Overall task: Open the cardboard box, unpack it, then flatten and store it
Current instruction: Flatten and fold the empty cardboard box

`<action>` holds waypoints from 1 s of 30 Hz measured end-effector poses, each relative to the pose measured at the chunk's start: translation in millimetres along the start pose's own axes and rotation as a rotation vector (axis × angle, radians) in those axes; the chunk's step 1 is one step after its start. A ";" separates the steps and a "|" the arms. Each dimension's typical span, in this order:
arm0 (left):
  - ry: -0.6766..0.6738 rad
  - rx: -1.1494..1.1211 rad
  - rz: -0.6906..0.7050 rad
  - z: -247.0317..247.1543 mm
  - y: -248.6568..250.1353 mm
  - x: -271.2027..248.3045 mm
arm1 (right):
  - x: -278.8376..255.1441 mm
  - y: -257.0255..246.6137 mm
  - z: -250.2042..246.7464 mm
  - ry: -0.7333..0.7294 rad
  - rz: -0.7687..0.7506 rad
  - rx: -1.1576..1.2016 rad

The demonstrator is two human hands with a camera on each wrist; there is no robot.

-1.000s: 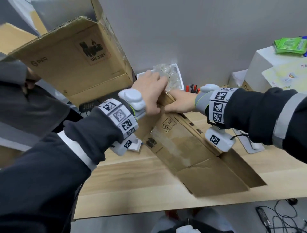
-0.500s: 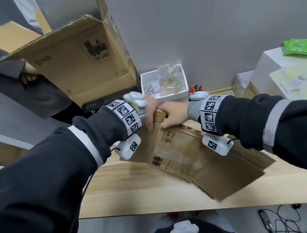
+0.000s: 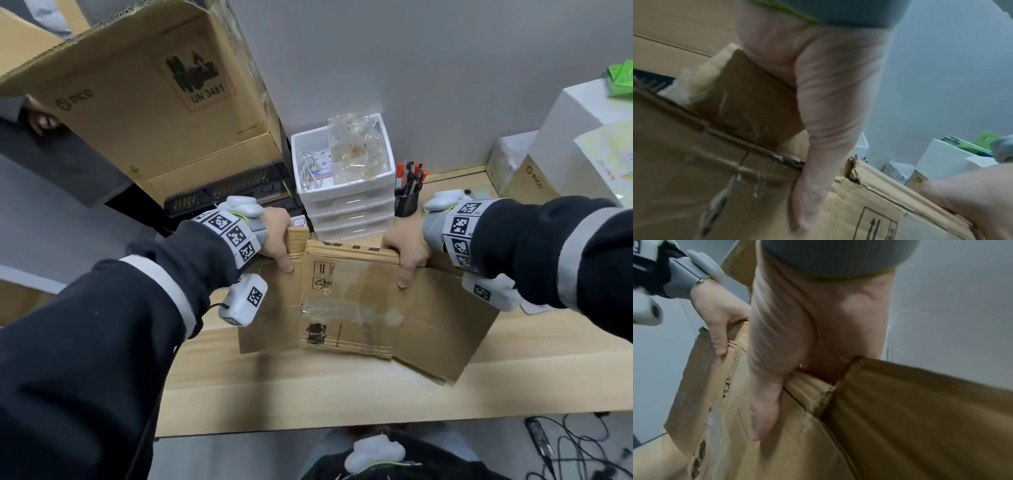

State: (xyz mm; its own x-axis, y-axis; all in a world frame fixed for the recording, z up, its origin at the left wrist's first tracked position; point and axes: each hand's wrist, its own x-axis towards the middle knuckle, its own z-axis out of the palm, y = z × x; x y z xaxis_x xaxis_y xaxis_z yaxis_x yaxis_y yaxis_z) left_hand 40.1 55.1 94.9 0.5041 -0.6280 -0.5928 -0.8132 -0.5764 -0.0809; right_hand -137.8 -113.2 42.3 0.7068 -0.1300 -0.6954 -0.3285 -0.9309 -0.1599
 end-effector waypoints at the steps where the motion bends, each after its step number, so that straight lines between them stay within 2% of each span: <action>1: -0.004 -0.017 0.005 1.3 -1.5 0.4 | 0.1 2.8 1.5 0.000 0.000 -0.023; 8: -0.145 -0.037 -0.017 16.6 -3.0 11.8 | 4.9 3.9 -2.8 0.001 -0.061 -0.048; 16: -0.105 -0.144 0.100 50.8 -1.4 19.6 | 15.6 6.0 -5.7 -0.038 -0.087 -0.066; 21: -0.127 -0.221 0.135 73.4 -15.9 20.7 | 33.9 -0.8 -12.2 -0.178 -0.129 -0.114; 26: -0.202 -0.333 0.152 109.8 -47.7 10.6 | 53.7 -12.9 -15.9 -0.428 -0.081 -0.223; 30: -0.249 -0.404 0.086 147.0 -86.6 -13.2 | 76.1 -47.7 -8.0 -0.449 -0.150 -0.250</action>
State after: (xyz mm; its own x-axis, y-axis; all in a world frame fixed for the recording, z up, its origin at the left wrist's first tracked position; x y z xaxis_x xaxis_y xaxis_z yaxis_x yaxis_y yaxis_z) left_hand 61.1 190.2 -8.1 0.3151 -0.5662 -0.7617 -0.6454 -0.7162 0.2654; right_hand -63.3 -81.4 2.7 0.3794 0.1189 -0.9176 -0.0465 -0.9880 -0.1473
